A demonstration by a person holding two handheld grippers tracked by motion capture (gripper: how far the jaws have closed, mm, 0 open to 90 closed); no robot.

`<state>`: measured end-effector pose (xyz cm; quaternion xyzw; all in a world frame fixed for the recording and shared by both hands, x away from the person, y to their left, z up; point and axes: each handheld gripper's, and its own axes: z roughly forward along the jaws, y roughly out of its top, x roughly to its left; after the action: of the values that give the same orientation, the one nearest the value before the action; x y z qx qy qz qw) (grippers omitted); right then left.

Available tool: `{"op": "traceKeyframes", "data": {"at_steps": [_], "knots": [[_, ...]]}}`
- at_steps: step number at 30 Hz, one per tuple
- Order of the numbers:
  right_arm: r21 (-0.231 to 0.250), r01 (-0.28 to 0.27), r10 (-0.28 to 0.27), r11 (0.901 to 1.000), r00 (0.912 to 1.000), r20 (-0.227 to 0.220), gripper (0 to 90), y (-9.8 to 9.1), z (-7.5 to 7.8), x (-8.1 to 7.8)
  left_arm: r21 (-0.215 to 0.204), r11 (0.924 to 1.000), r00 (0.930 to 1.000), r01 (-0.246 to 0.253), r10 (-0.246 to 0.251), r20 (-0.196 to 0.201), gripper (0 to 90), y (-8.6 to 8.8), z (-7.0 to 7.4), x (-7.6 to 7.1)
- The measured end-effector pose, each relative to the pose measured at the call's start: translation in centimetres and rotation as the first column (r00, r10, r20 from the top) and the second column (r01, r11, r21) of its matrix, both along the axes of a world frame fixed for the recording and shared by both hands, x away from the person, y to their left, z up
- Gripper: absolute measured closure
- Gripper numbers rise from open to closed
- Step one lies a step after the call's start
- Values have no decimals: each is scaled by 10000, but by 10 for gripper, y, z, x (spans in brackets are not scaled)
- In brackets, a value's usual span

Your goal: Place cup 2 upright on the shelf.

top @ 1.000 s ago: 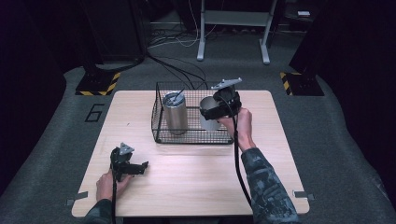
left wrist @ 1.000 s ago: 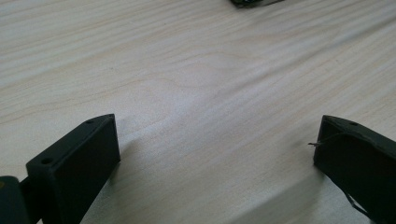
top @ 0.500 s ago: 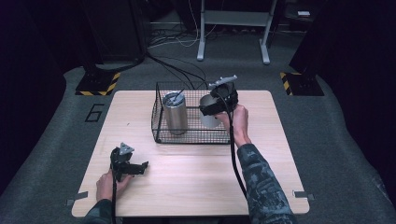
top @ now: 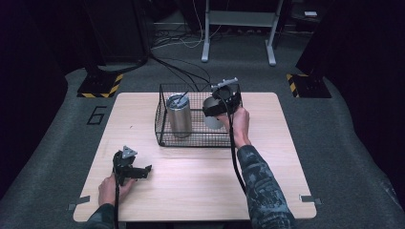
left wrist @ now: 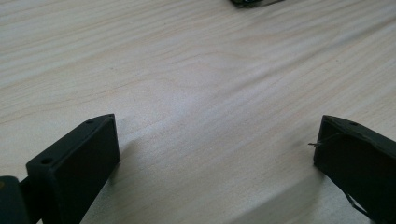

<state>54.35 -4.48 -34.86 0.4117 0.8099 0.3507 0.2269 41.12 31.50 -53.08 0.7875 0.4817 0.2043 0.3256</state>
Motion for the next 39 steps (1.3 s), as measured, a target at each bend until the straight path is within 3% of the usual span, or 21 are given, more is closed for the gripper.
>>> {"op": "traceKeyframes", "data": {"at_steps": [14, 39], "knots": [[-150, 351, -354, 9993, 9992, -207, 57, 11, -20, 11, 2, 10000, 10000, -1, 1, 0, 1, 0, 0, 0], [-325, 930, -959, 9951, 9900, -1037, 57, 22, -62, 25, 0, 10000, 10000, -4, 4, -1, 0, 0, 0, 0]]}}
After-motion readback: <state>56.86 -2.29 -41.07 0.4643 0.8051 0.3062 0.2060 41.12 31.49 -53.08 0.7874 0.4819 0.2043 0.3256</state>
